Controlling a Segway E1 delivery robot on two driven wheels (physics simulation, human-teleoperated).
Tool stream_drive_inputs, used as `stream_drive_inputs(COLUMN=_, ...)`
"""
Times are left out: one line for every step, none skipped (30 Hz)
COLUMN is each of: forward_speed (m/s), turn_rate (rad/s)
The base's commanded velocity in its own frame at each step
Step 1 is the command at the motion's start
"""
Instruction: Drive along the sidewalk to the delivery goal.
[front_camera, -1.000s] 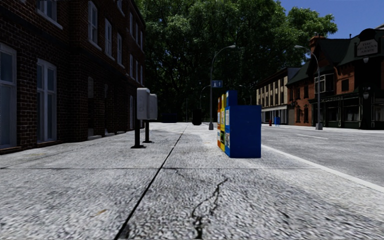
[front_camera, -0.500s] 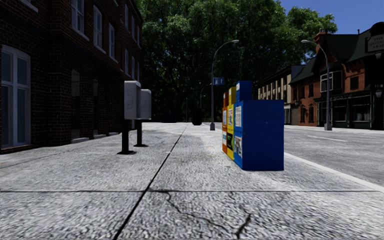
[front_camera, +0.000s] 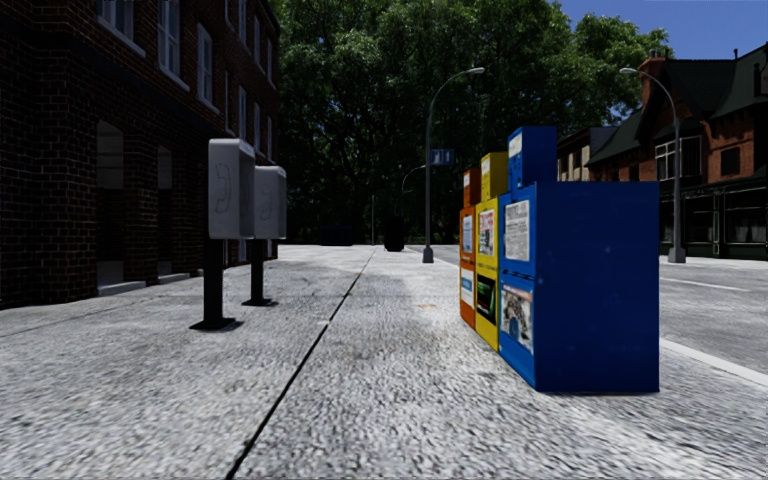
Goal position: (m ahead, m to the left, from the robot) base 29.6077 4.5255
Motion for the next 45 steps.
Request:
stream_drive_inputs(forward_speed=2.0, turn_rate=0.09)
stream_drive_inputs(forward_speed=2.0, turn_rate=0.64)
stream_drive_inputs(forward_speed=2.0, turn_rate=0.78)
stream_drive_inputs(forward_speed=2.0, turn_rate=0.81)
stream_drive_inputs(forward_speed=2.0, turn_rate=0.81)
stream_drive_inputs(forward_speed=2.0, turn_rate=0.35)
stream_drive_inputs(forward_speed=2.0, turn_rate=0.07)
stream_drive_inputs(forward_speed=2.0, turn_rate=0.0)
stream_drive_inputs(forward_speed=2.0, turn_rate=0.0)
stream_drive_inputs(forward_speed=2.0, turn_rate=0.0)
stream_drive_inputs(forward_speed=2.0, turn_rate=0.0)
stream_drive_inputs(forward_speed=2.0, turn_rate=0.0)
stream_drive_inputs(forward_speed=2.0, turn_rate=0.0)
stream_drive_inputs(forward_speed=2.0, turn_rate=0.0)
stream_drive_inputs(forward_speed=2.0, turn_rate=0.0)
stream_drive_inputs(forward_speed=2.0, turn_rate=0.0)
stream_drive_inputs(forward_speed=2.0, turn_rate=0.0)
stream_drive_inputs(forward_speed=2.0, turn_rate=0.0)
stream_drive_inputs(forward_speed=2.0, turn_rate=0.0)
stream_drive_inputs(forward_speed=2.0, turn_rate=0.0)
stream_drive_inputs(forward_speed=2.0, turn_rate=0.0)
stream_drive_inputs(forward_speed=2.0, turn_rate=0.0)
stream_drive_inputs(forward_speed=2.0, turn_rate=0.0)
stream_drive_inputs(forward_speed=2.0, turn_rate=0.0)
stream_drive_inputs(forward_speed=2.0, turn_rate=0.0)
stream_drive_inputs(forward_speed=2.0, turn_rate=0.0)
stream_drive_inputs(forward_speed=2.0, turn_rate=0.0)
stream_drive_inputs(forward_speed=2.0, turn_rate=0.0)
stream_drive_inputs(forward_speed=2.0, turn_rate=0.0)
stream_drive_inputs(forward_speed=2.0, turn_rate=0.0)
stream_drive_inputs(forward_speed=2.0, turn_rate=0.0)
stream_drive_inputs(forward_speed=2.0, turn_rate=0.0)
stream_drive_inputs(forward_speed=2.0, turn_rate=0.0)
stream_drive_inputs(forward_speed=2.0, turn_rate=0.0)
stream_drive_inputs(forward_speed=2.0, turn_rate=0.0)
stream_drive_inputs(forward_speed=2.0, turn_rate=0.0)
stream_drive_inputs(forward_speed=2.0, turn_rate=0.0)
stream_drive_inputs(forward_speed=2.0, turn_rate=0.0)
stream_drive_inputs(forward_speed=2.0, turn_rate=0.0)
stream_drive_inputs(forward_speed=2.0, turn_rate=0.0)
stream_drive_inputs(forward_speed=2.0, turn_rate=0.0)
stream_drive_inputs(forward_speed=2.0, turn_rate=0.0)
stream_drive_inputs(forward_speed=2.0, turn_rate=0.0)
stream_drive_inputs(forward_speed=2.0, turn_rate=0.0)
stream_drive_inputs(forward_speed=2.0, turn_rate=0.0)
